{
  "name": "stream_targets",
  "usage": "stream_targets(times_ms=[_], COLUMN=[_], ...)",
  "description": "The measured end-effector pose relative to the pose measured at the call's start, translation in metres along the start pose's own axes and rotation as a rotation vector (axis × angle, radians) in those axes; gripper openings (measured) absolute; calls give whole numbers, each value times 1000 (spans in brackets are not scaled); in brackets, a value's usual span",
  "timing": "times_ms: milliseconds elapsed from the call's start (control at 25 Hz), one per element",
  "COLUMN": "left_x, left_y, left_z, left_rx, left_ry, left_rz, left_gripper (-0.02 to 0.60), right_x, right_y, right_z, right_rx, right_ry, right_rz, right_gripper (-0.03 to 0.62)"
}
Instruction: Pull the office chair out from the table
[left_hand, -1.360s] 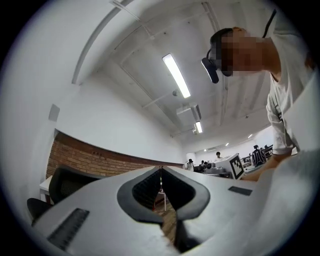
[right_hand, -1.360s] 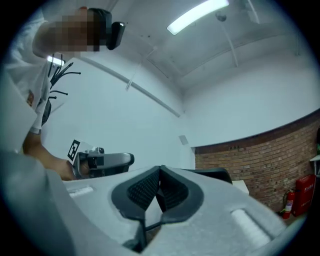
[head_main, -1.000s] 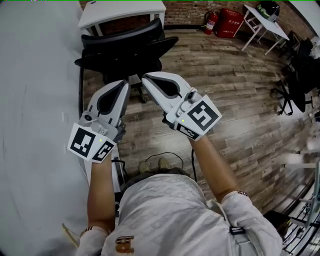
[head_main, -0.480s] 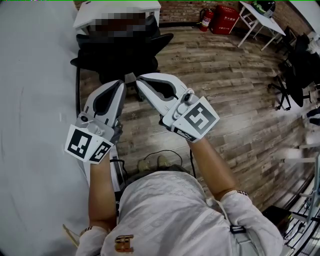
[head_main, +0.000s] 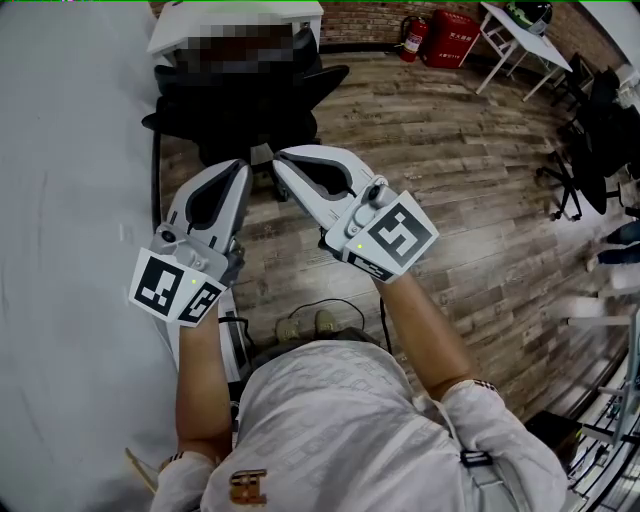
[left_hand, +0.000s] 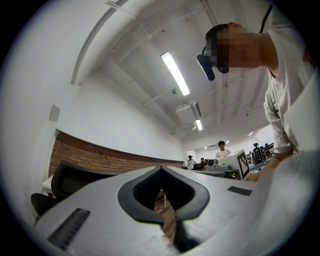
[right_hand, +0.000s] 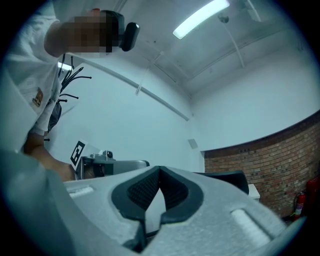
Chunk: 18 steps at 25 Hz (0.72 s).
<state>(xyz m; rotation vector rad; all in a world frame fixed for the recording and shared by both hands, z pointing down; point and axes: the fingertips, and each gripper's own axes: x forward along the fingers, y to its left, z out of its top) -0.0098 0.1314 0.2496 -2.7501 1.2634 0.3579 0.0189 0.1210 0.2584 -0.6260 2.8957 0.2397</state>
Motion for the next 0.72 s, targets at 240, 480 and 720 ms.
stream_targets(times_ms=[240, 480, 720], left_x=[1, 1, 1], left_y=[3, -1, 3], left_z=[-5, -5, -7], left_rx=[-8, -8, -11], left_ry=[8, 12, 19], left_rz=[-12, -20, -18], left_gripper=[0, 0, 0], right_x=[4, 2, 4], right_y=[-1, 3, 1], right_z=[-4, -3, -6], right_rx=[-2, -1, 4], right_ry=[11, 13, 18], right_rz=[3, 7, 10], right_gripper=[0, 0, 0])
